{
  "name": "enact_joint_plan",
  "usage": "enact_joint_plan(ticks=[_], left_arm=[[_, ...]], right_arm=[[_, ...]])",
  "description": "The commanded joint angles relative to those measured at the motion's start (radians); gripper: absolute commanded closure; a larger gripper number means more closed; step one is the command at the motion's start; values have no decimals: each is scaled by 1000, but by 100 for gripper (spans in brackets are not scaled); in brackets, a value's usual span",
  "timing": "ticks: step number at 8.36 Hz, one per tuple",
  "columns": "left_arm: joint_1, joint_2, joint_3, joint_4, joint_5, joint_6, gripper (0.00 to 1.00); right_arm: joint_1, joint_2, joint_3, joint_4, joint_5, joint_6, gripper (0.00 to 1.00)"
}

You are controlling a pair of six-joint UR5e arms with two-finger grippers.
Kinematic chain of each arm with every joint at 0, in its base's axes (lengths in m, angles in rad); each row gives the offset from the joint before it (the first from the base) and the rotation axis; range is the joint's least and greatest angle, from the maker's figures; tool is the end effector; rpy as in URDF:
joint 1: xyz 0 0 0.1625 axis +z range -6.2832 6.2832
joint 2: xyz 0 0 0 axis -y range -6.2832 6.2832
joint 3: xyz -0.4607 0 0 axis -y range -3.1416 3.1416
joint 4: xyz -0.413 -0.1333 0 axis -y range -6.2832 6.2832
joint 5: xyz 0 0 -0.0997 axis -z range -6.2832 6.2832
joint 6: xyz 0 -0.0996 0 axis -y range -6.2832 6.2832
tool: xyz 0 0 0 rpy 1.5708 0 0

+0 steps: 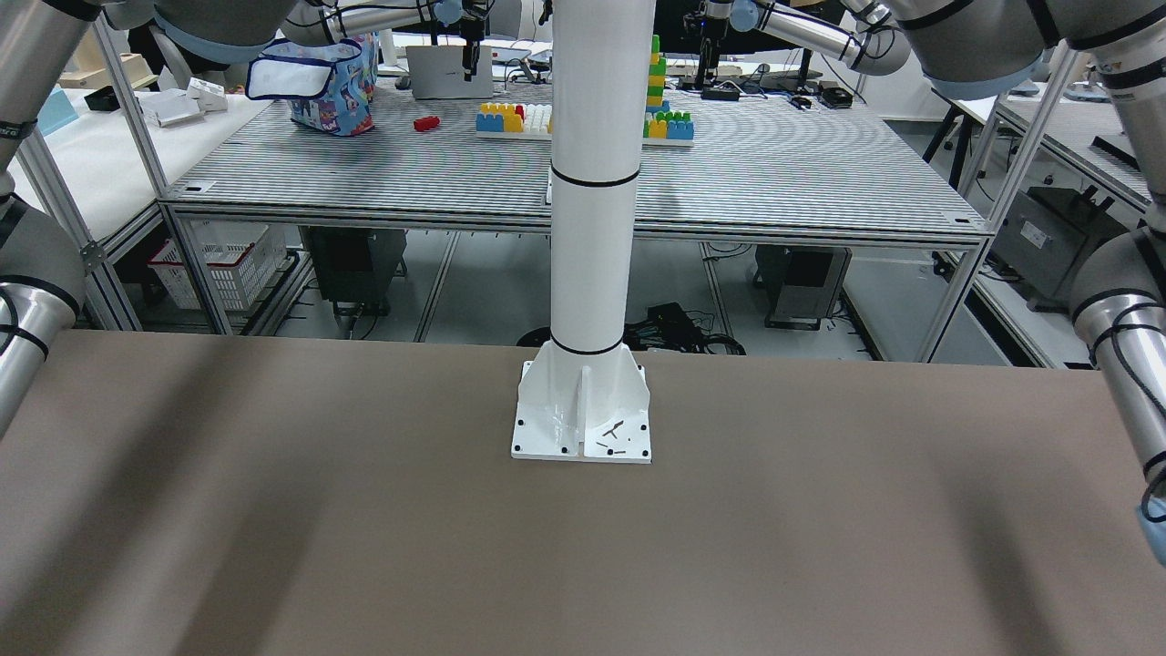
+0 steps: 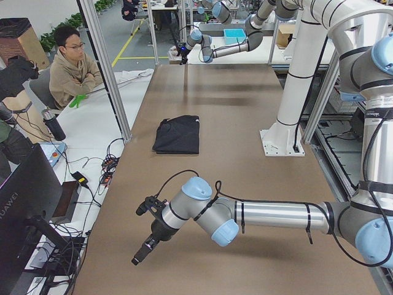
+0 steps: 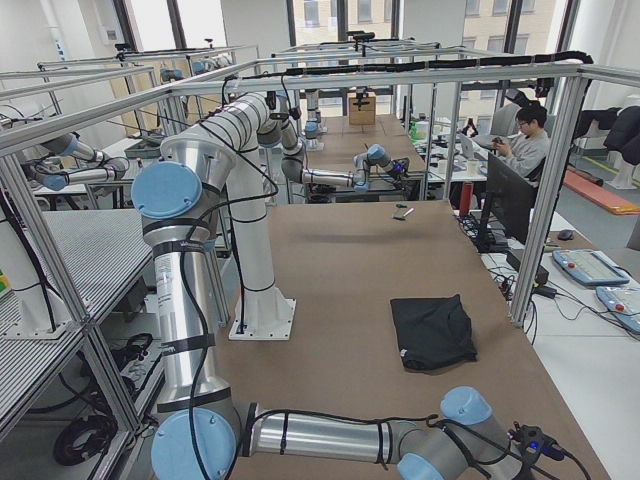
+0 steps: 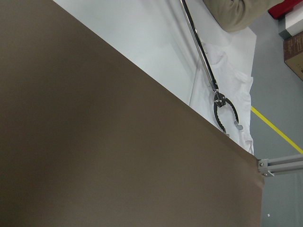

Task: Fold clothes

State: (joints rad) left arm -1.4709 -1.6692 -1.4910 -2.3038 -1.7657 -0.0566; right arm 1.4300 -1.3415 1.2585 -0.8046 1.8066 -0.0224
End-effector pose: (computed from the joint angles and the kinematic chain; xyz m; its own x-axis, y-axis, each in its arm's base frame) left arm -0.0538 -0.6061 0.6166 0.9656 0.1879 -0.1799 -0.0183 0.7388 0.6737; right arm 0.0171 -0.6637 0.6576 0.9393 -0.2996 0.1670 0.1299 0.7614 0.6352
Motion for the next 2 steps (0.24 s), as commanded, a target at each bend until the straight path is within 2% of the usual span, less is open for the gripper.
enact_joint_plan(ticks=[1,2], left_arm=[[-28,75,-60,-14,43,32,0],[-22,66,-51,-11,58,31,0]], right_arm=[[12,-57,74,7,-7,-11,5],[12,-56,75,7,-9,-7,5]])
